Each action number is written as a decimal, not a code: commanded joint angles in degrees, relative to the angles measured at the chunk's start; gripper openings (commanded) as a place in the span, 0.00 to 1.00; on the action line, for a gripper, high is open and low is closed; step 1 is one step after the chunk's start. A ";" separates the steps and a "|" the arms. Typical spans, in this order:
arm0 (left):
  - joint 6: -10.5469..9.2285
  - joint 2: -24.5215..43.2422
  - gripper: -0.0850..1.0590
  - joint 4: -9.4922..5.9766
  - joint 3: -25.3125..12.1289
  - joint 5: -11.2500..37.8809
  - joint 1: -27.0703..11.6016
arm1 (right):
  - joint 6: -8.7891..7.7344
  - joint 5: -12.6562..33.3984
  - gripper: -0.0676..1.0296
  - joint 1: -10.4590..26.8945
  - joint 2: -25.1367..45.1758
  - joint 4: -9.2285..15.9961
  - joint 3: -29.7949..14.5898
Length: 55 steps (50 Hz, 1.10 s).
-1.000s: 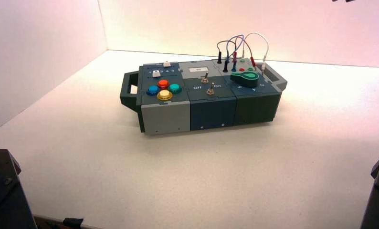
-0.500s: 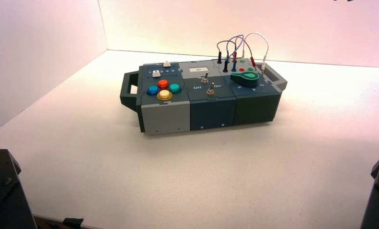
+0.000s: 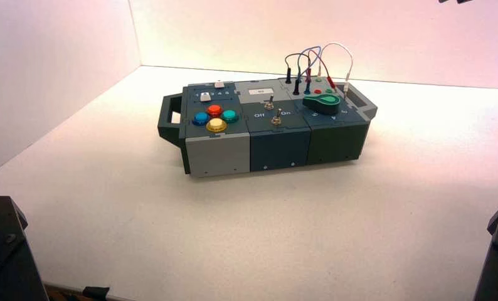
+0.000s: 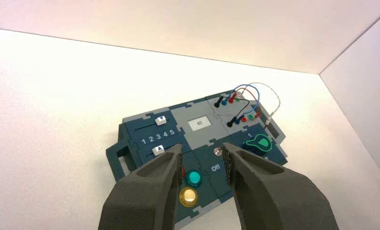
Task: Flip the top switch off with the left gripper.
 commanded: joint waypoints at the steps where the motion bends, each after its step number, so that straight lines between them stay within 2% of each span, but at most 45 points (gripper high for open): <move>1: 0.00 0.09 0.48 0.18 -0.70 0.26 0.88 | 0.09 0.00 0.41 0.00 0.53 0.35 -2.37; 20: -0.09 -0.35 0.48 -0.09 -0.70 1.67 1.14 | 1.05 -0.53 0.41 -0.18 2.55 0.18 -3.25; 27: 0.00 -0.44 0.48 -0.09 -1.23 1.93 0.35 | 2.46 -1.41 0.41 -1.76 4.31 0.18 -3.96; 36: -0.09 0.44 0.48 -0.18 -2.29 2.02 -2.02 | 2.37 -3.25 0.41 -4.31 6.42 0.09 -3.78; 43: -0.09 2.11 0.48 -0.88 -2.99 2.02 -2.90 | 2.02 -4.13 0.43 -5.36 9.05 -1.23 -4.57; 46: -0.09 4.48 0.48 -1.93 -4.31 2.20 -3.52 | 2.11 -4.13 0.45 -5.36 11.60 -2.29 -5.71; 55: -0.09 9.76 0.48 -2.99 -7.56 2.20 -3.87 | 1.93 -4.31 0.45 -5.36 18.98 -4.13 -8.96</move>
